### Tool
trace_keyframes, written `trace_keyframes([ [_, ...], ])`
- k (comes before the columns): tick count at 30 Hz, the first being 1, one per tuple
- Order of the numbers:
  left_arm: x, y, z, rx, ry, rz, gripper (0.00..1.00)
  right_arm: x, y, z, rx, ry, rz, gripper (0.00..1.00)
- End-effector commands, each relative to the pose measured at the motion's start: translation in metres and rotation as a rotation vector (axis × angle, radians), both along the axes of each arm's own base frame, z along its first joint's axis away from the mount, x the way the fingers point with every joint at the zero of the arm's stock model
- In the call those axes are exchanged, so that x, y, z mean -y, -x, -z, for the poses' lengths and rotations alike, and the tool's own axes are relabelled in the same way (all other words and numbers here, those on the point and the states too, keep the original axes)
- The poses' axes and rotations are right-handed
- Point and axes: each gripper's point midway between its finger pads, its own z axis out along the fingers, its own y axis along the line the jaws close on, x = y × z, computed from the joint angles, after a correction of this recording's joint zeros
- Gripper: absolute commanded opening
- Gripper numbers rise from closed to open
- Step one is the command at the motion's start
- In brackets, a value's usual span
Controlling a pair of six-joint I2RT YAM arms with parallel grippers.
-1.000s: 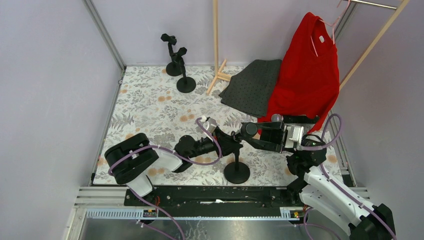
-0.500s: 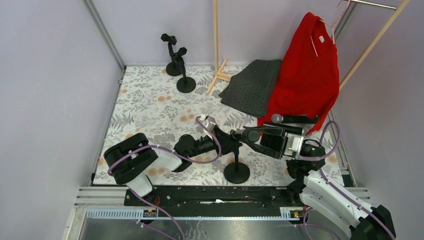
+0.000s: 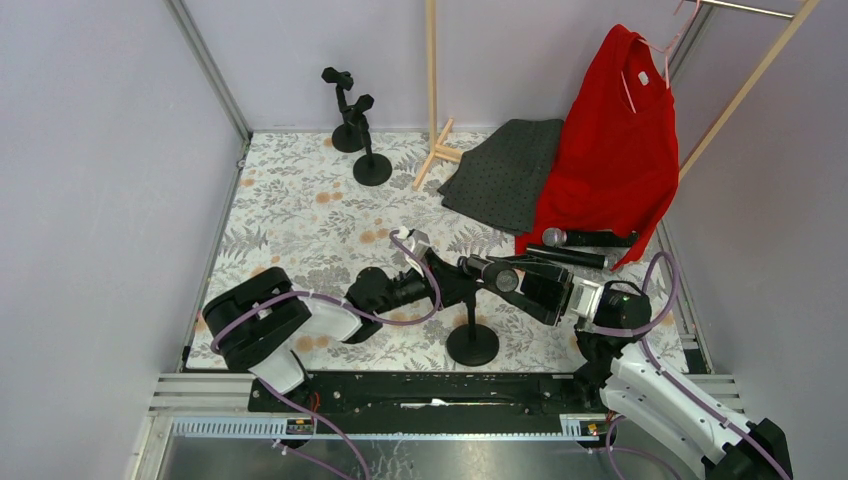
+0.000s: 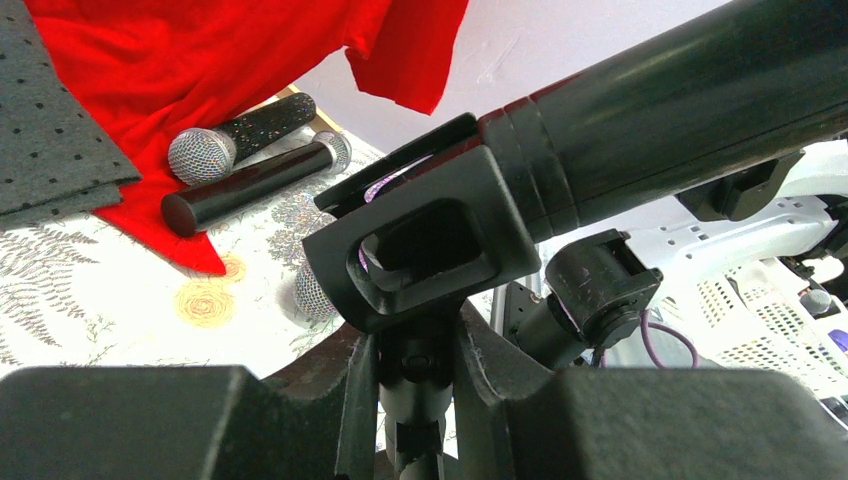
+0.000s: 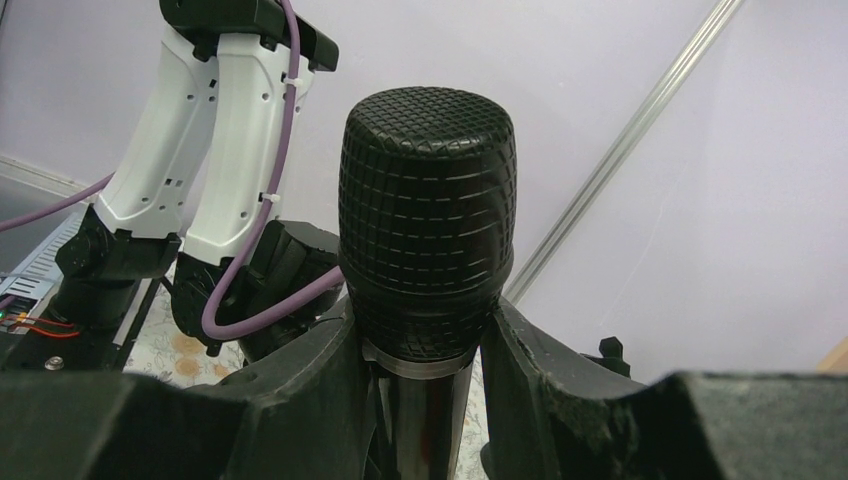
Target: Attach the microphones to the stand
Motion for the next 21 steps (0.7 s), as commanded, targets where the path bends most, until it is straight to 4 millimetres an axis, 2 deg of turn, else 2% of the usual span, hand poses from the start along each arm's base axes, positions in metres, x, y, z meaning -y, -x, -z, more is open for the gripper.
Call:
trace_keyframes([
  [1, -0.014, 0.039, -0.086, 0.273, 0.242, 0.104, 0.0, -0.011, -0.033, 0.071, -0.23, 0.169, 0.066, 0.0],
  [14, -0.021, 0.045, -0.089, 0.36, 0.236, 0.096, 0.0, -0.016, -0.045, 0.095, -0.344, 0.228, 0.08, 0.0],
  [21, -0.025, 0.049, -0.091, 0.389, 0.236, 0.094, 0.0, -0.016, -0.058, 0.111, -0.434, 0.263, 0.129, 0.0],
])
